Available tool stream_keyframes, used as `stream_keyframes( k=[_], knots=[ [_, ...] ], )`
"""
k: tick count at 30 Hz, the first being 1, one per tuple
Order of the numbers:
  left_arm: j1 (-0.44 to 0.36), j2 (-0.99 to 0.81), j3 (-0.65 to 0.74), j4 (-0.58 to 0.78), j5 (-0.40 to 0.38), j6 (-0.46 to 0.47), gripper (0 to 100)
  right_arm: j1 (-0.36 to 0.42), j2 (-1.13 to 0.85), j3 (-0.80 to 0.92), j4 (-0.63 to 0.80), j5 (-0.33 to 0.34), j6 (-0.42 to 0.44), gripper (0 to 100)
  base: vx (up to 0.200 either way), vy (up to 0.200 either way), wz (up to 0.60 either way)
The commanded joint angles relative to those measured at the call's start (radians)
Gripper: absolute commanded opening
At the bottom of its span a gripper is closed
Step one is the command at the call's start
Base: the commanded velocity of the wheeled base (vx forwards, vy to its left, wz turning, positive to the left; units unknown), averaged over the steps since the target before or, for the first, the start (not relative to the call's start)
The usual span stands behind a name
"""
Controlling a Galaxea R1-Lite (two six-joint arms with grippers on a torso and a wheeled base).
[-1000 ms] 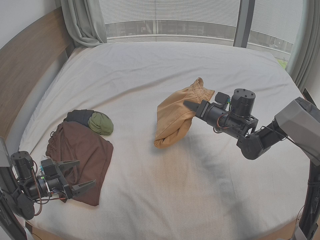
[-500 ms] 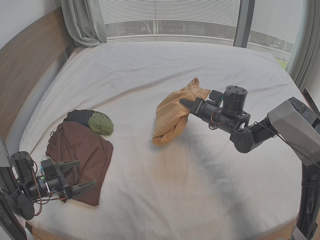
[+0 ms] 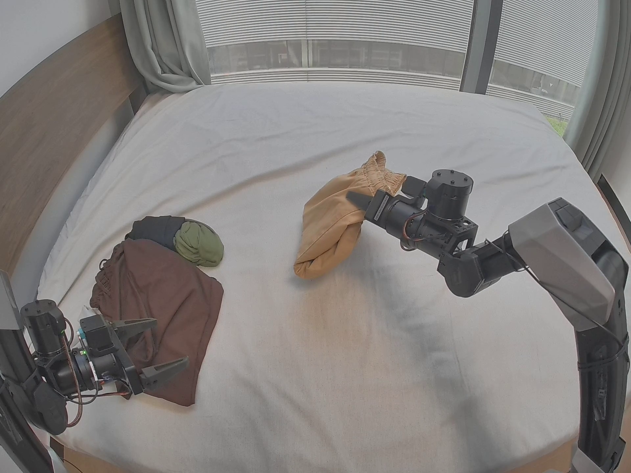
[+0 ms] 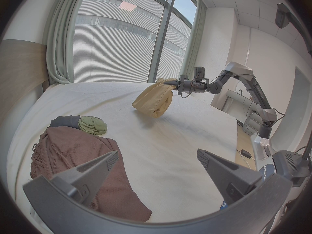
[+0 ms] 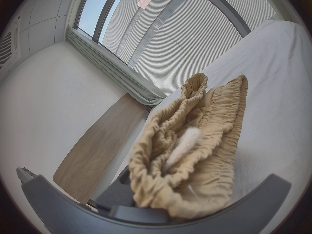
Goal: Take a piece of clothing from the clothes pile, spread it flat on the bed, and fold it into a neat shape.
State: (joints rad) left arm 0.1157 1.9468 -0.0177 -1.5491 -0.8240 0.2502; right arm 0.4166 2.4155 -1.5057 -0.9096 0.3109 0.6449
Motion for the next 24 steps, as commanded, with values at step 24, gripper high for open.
stream_keyframes(
  k=[24],
  knots=[
    [-0.001,0.003,0.010,0.000,-0.023,-0.002,100,-0.071,0.223,0.173,-0.170,-0.081,-0.004,0,0.000,0.000,0.00]
  ],
)
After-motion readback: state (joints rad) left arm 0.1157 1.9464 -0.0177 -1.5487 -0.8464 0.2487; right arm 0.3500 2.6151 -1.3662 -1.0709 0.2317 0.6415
